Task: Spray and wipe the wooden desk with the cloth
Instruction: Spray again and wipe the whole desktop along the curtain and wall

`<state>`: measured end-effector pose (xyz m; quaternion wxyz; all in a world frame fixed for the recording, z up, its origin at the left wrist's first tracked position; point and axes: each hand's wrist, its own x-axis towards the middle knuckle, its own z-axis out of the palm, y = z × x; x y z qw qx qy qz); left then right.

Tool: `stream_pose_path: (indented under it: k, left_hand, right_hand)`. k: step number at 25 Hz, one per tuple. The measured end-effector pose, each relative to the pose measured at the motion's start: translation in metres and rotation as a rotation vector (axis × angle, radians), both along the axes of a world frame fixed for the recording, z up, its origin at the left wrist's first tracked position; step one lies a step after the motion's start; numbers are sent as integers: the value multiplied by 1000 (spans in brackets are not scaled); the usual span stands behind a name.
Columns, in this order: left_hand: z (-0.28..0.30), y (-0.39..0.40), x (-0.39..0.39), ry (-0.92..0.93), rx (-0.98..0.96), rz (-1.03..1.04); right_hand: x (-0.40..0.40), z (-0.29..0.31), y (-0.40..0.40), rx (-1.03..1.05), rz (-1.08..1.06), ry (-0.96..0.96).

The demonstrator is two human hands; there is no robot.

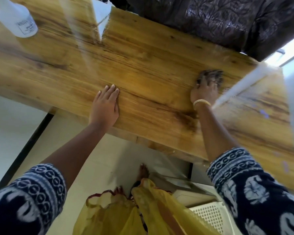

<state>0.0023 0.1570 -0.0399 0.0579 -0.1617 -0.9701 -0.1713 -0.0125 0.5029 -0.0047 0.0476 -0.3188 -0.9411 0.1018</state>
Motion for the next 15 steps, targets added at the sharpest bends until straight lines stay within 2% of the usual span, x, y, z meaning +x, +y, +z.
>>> stream_pose_path:
  k: [2, 5, 7, 8, 9, 12, 15]
  left_hand:
    - [1, 3, 10, -33, -28, 18]
    - [3, 20, 44, -37, 28, 55]
    - [4, 39, 70, -12, -17, -50]
    - [3, 46, 79, -3, -40, -100]
    - [3, 50, 84, -7, -54, -126]
    - [3, 51, 87, -8, -82, -140]
    - [8, 50, 83, -31, -194, -164]
  right_hand:
    - [23, 0, -61, 11, 227, 31]
    - [93, -10, -142, 16, 681, 6]
    - [118, -5, -130, -17, 860, 9]
    - [122, -5, -105, -3, 829, 25]
    - [128, -7, -73, 17, 710, 26]
    - [165, -8, 22, 8, 170, 32]
    - [174, -4, 40, 2, -188, 3]
